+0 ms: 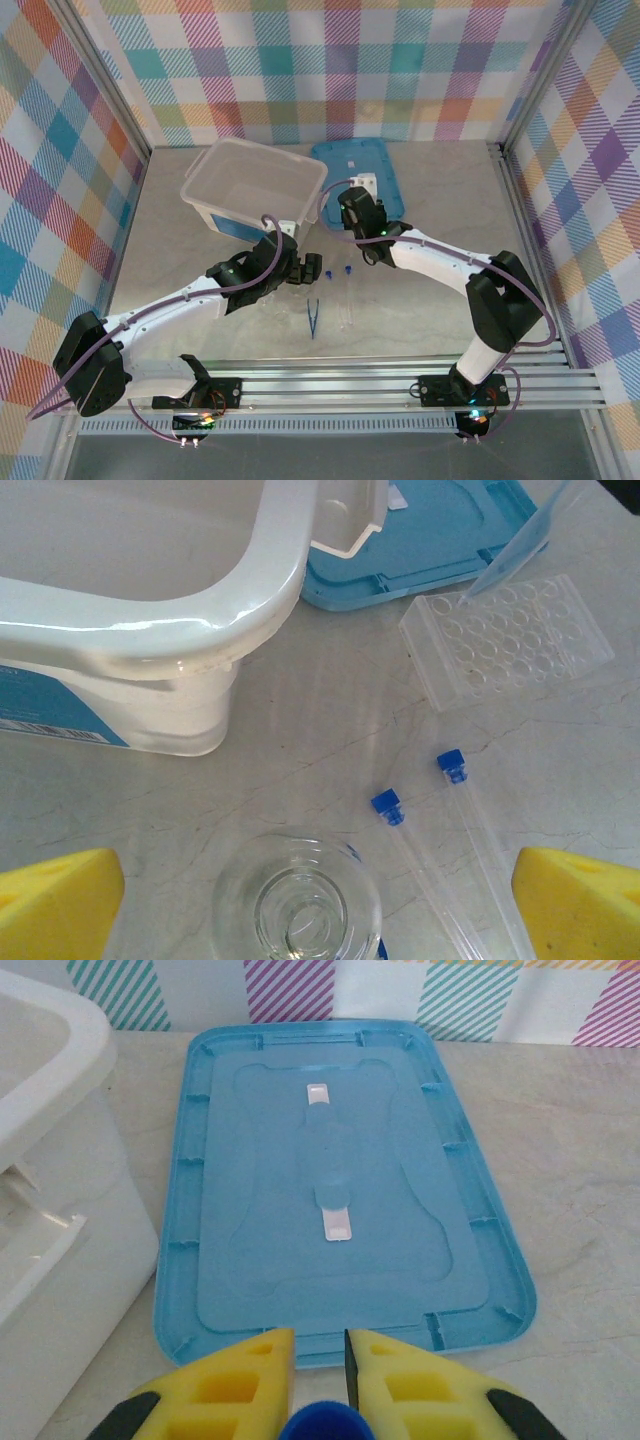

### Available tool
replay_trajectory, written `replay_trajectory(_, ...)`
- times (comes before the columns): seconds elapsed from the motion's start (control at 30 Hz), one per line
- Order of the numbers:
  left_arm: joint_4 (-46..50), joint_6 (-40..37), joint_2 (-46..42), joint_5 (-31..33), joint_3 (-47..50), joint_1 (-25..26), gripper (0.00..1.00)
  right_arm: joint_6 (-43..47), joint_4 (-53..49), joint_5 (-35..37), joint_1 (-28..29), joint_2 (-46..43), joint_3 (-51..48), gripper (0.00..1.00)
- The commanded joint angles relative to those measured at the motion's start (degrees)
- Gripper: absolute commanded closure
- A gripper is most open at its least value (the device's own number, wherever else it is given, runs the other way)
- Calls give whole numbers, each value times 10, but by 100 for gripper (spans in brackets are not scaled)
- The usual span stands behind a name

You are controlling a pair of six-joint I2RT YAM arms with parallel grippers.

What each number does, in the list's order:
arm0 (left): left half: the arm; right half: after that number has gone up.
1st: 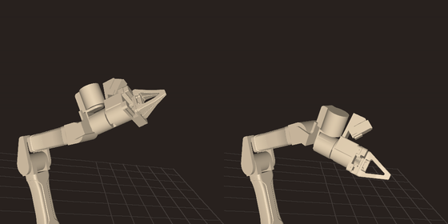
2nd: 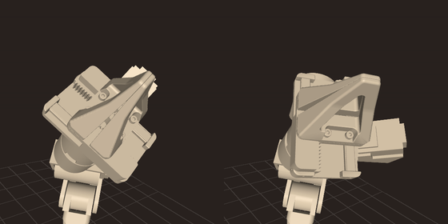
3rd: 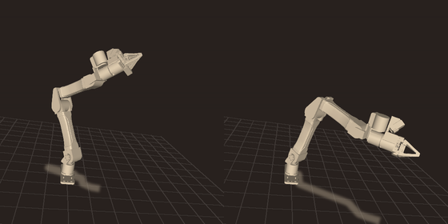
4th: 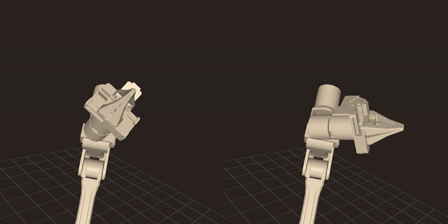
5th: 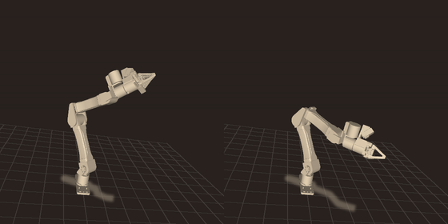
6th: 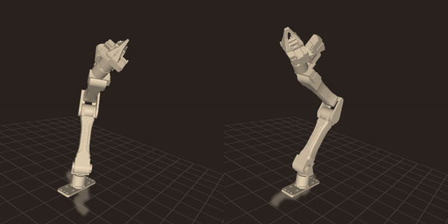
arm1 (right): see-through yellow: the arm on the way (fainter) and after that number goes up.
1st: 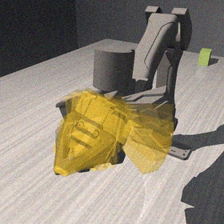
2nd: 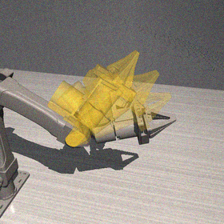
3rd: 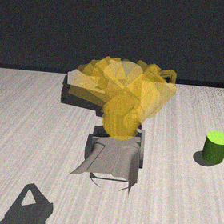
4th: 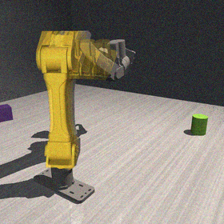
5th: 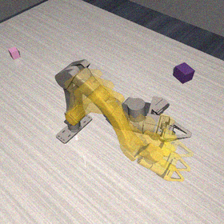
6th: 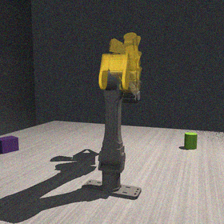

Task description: Organize the chemistry lab equipment

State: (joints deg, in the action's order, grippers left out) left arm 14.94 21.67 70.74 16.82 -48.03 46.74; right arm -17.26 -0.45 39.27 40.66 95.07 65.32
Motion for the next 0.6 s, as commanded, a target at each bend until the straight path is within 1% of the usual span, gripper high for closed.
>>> replay_trajectory(0.0,0,8,-13,4,11,4,1,2,12,10,-5,10,25,93)
replay_trajectory(0.27,5,3,-15,6,8,4,1,-7,4,-2,-5,25,39,93)
replay_trajectory(0.57,5,5,-19,8,13,4,1,-18,3,-11,-4,35,33,93)
